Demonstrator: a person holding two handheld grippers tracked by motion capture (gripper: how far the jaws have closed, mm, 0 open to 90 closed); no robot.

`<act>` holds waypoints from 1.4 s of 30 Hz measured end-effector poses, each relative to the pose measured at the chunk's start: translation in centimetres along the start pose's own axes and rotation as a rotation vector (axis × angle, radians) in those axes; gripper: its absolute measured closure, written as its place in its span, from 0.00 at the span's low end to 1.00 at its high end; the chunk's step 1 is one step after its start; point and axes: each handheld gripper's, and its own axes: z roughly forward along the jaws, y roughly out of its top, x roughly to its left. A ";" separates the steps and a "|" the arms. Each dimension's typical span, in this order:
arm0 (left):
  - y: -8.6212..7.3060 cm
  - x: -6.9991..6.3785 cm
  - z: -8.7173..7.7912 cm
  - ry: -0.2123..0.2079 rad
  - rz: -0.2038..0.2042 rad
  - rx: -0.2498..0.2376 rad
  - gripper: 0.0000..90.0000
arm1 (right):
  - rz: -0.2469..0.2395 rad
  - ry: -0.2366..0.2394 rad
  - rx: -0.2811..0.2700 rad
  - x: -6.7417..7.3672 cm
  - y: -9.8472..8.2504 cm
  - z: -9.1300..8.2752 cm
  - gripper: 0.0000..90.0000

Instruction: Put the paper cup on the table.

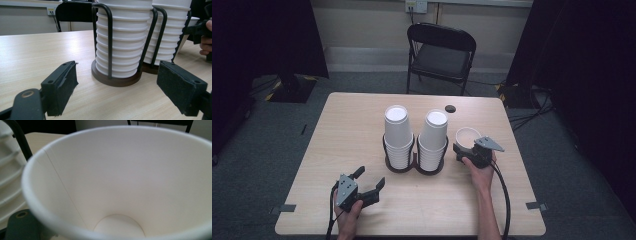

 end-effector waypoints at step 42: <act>0.0 0.1 0.0 0.023 -0.009 0.004 0.19 | 0.088 -0.061 -0.028 1.6 -1.8 -6.6 0.15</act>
